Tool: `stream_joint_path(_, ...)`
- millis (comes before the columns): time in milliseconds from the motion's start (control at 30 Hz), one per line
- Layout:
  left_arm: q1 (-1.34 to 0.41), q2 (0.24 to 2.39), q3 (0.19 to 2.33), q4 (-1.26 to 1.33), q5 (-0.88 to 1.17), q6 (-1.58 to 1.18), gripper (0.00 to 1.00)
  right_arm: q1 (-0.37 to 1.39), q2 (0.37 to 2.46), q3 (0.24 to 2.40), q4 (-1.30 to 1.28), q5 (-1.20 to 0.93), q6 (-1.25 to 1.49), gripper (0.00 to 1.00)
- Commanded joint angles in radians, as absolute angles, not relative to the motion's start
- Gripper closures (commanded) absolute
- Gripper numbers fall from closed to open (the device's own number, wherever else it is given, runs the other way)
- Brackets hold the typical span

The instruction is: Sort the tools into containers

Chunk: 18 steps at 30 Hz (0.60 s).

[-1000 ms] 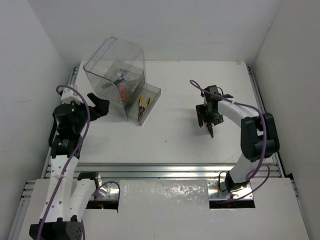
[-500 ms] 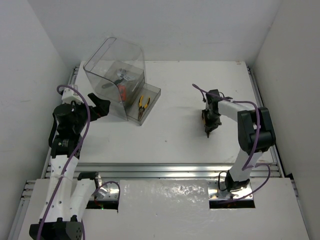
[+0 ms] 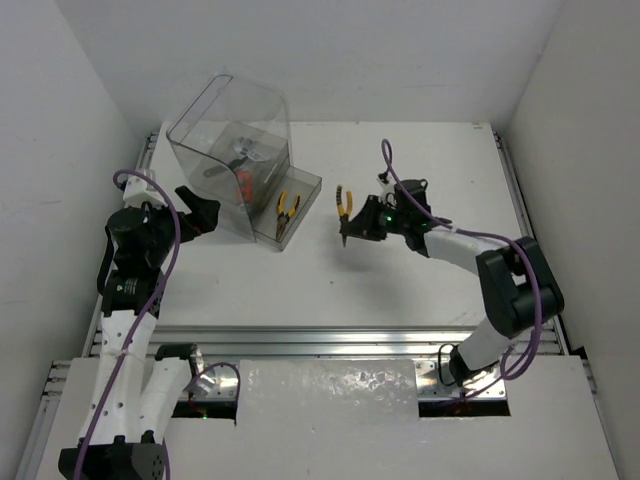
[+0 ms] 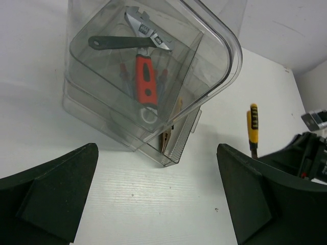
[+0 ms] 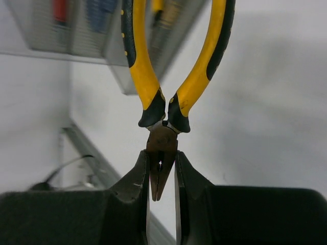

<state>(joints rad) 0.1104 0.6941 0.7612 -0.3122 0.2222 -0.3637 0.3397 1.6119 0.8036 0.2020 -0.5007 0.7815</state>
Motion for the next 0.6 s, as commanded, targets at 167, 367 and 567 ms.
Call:
stream_joint_path(167,0.112,0.69,0.798,-0.284,0.196,-0.348,0.0,0.5,1.925,1.11,0.558,-0.419,1.181,1.0)
stream_joint_path(367,0.112,0.695,0.798,-0.284,0.196,-0.347,0.0,0.561,2.052,1.346,0.416,-0.316,1.177,0.73)
stream_joint_path(567,0.113,0.693,0.799,-0.284,0.206,-0.345,0.0,0.568,2.062,1.487,0.146,-0.319,1.066,0.28)
